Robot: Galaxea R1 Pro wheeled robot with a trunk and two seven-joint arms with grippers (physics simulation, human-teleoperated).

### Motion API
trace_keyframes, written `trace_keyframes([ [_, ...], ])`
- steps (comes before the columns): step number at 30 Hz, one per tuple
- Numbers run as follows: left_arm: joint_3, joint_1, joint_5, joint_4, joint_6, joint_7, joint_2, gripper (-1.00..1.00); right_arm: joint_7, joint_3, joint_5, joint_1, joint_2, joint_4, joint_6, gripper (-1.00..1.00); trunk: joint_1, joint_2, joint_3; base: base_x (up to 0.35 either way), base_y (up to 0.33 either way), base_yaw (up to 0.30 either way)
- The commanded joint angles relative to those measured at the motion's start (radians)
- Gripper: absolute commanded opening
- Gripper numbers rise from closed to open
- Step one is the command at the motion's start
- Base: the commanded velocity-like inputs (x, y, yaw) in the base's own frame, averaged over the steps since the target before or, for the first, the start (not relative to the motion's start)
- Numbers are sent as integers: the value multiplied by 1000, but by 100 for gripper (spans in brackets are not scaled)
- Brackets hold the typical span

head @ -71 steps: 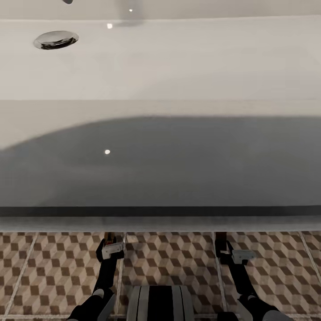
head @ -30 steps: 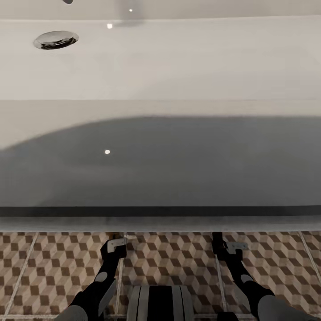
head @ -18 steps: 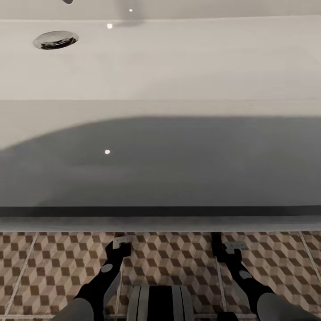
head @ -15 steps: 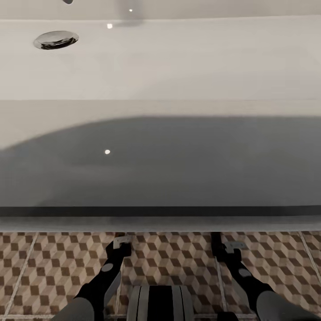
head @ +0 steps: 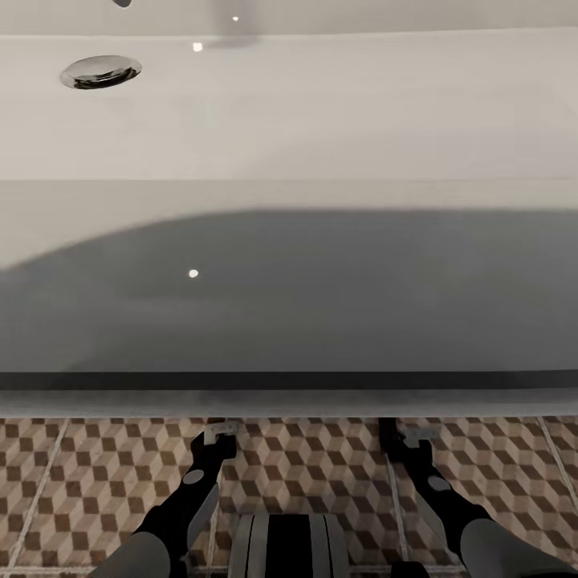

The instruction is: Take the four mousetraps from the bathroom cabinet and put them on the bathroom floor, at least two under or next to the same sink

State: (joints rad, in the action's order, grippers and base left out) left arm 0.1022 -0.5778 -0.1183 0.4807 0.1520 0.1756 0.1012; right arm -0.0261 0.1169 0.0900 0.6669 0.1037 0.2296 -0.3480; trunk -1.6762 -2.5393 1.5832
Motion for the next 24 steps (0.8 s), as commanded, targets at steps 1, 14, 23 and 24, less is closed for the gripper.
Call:
trace_keyframes([
  [1, 8, -1, -7, 0, 4, 8, -1, -100, -1, 8, 13, 0, 1, 2, -18, -100, 0, 0, 0, 0, 0, 0],
  [14, 8, -1, -7, 1, 4, 8, 0, -100, -4, 10, 11, 0, 1, 5, -110, -100, 0, 0, 0, 0, 0, 0],
  [23, 7, -1, -8, 1, 6, 9, 0, -100, -3, 10, 11, 0, 1, 5, -109, -100, 0, 0, 0, 0, 0, 0],
  [24, 7, -1, -8, 1, 6, 9, 0, -100, -3, 10, 11, 0, 1, 5, -109, -100, 0, 0, 0, 0, 0, 0],
])
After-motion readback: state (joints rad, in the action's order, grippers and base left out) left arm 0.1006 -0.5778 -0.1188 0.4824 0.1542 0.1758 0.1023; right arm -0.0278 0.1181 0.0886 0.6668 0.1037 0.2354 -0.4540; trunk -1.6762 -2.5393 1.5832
